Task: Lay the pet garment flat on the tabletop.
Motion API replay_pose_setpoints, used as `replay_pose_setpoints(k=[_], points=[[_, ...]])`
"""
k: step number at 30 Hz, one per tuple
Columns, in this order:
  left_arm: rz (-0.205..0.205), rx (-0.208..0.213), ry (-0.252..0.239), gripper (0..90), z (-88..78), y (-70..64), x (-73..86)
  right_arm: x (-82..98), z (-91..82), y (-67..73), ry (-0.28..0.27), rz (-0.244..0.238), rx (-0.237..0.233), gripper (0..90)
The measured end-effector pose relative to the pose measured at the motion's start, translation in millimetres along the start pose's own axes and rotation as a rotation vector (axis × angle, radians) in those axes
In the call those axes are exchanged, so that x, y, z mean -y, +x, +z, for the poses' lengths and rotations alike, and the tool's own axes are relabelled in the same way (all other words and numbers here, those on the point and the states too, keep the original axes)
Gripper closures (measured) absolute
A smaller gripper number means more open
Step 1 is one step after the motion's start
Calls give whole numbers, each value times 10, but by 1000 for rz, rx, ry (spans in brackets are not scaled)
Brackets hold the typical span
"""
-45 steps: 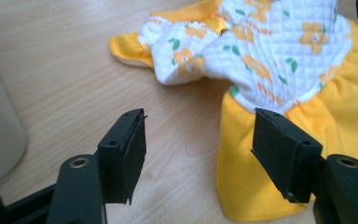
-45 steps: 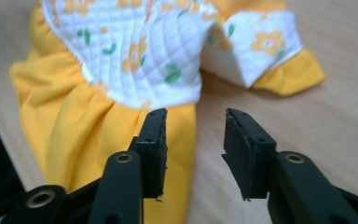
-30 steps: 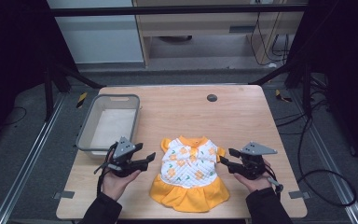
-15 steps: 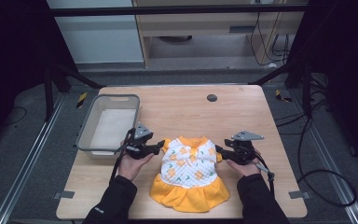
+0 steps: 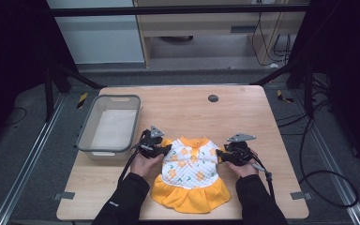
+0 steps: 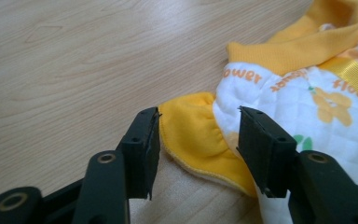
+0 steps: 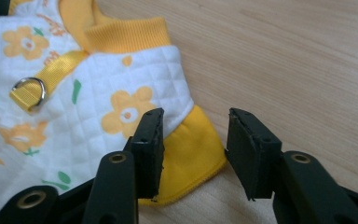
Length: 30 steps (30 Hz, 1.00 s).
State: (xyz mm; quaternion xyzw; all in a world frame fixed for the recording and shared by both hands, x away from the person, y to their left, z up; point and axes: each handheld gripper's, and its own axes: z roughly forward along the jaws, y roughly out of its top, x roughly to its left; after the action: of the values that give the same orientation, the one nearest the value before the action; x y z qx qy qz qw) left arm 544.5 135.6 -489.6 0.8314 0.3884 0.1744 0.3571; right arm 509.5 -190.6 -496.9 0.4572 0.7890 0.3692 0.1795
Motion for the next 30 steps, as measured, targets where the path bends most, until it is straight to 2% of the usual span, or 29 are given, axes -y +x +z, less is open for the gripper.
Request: replay_pose_setpoints(k=[4,5,6,7,8,9,11,12,13,15,18,21,22,23,26,27,30], points=[[-12,3,2,558,20,2,9,20,29,5,19,-4,4,617],[-8,-4,14,622,22,-3,15,13,31,13,33,-3,-2,665],[-4,-8,24,632,29,-5,22,12,33,16,36,0,-6,691],[-11,0,33,632,42,-3,34,12,33,16,36,0,-6,691],[-26,8,26,670,49,-4,50,8,36,31,42,5,-15,752],[-29,8,23,670,49,-3,53,8,36,31,42,5,-15,752],[-35,19,25,754,50,-14,49,-4,39,67,53,3,-19,804],[-41,23,27,754,50,-20,46,-4,39,67,53,3,-19,821],[-46,27,32,792,51,-26,39,-10,37,78,54,4,-19,835],[-52,27,35,838,54,-35,32,-13,40,100,49,-6,-13,846],[-58,25,36,862,47,-34,35,-22,35,117,33,-14,-9,854],[-29,12,36,866,5,-47,25,-52,-7,121,5,-21,-15,855],[-23,7,26,867,-30,-49,14,-90,-52,130,-21,-30,-17,855],[-23,9,7,867,-80,-44,-1,-90,-52,130,-21,-30,-17,855],[-35,5,-68,868,-250,-18,-59,-194,-140,152,-78,-48,-23,854],[-28,0,-85,868,-331,-1,-99,-229,-164,155,-94,-54,-26,854],[-25,-14,-141,868,-505,44,-229,-425,-240,169,-164,-64,-27,854]])
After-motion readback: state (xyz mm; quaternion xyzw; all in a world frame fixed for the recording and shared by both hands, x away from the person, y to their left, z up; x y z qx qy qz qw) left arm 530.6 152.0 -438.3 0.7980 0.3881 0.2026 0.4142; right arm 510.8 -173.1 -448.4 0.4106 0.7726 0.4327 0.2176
